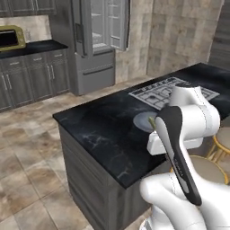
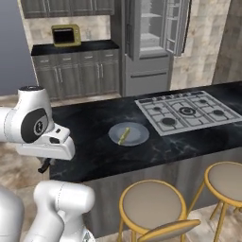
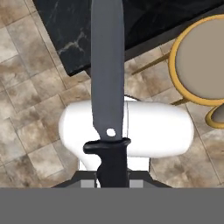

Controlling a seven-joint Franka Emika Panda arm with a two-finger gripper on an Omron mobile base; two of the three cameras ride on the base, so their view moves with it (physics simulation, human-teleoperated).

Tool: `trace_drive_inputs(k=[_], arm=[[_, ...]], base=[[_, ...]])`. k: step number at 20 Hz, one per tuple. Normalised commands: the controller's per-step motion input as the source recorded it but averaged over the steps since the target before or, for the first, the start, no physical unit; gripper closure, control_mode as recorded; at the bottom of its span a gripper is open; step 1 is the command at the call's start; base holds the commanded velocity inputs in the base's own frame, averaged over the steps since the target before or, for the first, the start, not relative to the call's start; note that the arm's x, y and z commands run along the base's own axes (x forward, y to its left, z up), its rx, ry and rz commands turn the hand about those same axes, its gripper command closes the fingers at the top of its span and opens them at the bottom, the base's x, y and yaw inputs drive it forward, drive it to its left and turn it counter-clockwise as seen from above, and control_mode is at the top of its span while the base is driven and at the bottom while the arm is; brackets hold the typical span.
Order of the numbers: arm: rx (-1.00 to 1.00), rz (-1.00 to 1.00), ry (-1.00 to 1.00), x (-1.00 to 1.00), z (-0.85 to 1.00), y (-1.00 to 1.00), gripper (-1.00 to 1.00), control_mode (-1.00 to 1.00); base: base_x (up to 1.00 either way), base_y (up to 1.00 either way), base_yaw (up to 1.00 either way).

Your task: Retrieve the butter from the fridge and place it on a plate on the dining table. Then retrieve the butter knife by the fridge and place it near the plate.

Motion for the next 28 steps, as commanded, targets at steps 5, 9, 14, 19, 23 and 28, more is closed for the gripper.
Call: trace_drive_inputs(k=[5, 9, 14, 19, 23, 28], arm=[[0.0, 0.0, 0.0, 0.0, 0.0, 0.0, 1.0, 1.0], [0.0, 0.0, 0.0, 0.0, 0.0, 0.0, 1.0, 1.0], [0.0, 0.0, 0.0, 0.03, 0.0, 0.0, 1.0, -1.0], [0.0, 0.0, -0.01, 0.69, 0.0, 0.0, 1.0, -1.0], [0.0, 0.0, 0.0, 1.0, 0.0, 0.0, 1.0, -1.0], [0.0, 0.0, -0.04, 1.0, -0.12, -0.06, 1.0, -1.0]], base=[[0.51, 0.0, 0.01], [0.4, 0.0, 0.01], [0.14, 0.0, 0.01], [0.0, 0.0, 0.0], [0.0, 0.0, 0.0], [0.0, 0.0, 0.0]])
